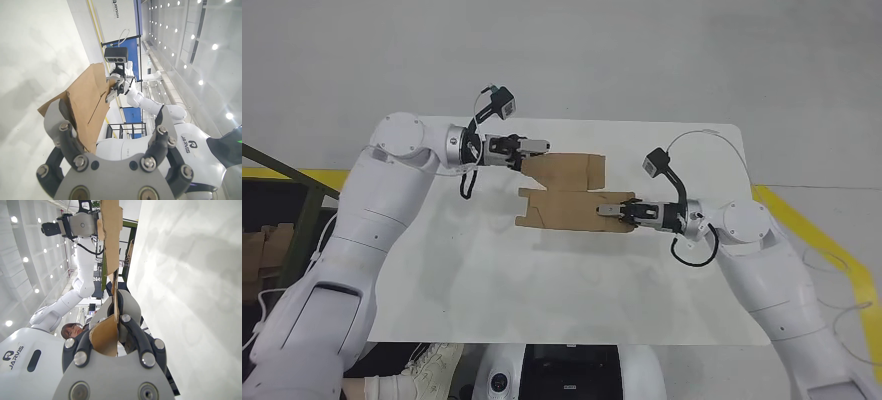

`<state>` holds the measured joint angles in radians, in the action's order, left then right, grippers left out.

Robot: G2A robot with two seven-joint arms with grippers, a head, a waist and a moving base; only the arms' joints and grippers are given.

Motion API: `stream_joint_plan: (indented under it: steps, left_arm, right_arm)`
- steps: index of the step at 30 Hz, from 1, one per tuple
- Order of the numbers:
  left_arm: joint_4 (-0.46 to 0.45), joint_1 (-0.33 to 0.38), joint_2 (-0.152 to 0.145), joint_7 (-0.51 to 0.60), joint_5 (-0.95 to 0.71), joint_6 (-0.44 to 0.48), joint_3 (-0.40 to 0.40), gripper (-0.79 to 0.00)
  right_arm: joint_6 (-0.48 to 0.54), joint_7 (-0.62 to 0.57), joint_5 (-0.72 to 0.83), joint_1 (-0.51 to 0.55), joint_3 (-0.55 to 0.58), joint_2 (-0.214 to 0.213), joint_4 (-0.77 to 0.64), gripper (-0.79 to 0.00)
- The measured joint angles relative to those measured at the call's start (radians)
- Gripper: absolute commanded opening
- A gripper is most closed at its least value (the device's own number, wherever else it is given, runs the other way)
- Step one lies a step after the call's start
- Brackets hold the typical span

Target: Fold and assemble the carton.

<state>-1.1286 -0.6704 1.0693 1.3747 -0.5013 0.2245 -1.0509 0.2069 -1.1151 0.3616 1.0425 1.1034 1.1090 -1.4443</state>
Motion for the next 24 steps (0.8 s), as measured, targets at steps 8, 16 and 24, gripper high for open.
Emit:
stream_joint_plan:
  steps: [8, 16, 24]
  left_arm:
    - [-0.009, -0.009, -0.004, -0.016, 0.049, -0.021, 0.004, -0.597]
    - [-0.004, -0.011, -0.009, -0.035, 0.105, -0.043, 0.007, -0.646]
    - [-0.015, -0.017, -0.013, -0.044, 0.125, -0.044, 0.002, -0.785]
  right_arm:
    - [0.000, 0.003, 0.002, -0.002, -0.002, 0.000, 0.003, -0.785]
    - [-0.001, 0.006, 0.000, 0.002, 0.003, -0.003, 0.000, -0.785]
    - [-0.007, 0.010, -0.005, 0.002, 0.001, -0.004, -0.004, -0.785]
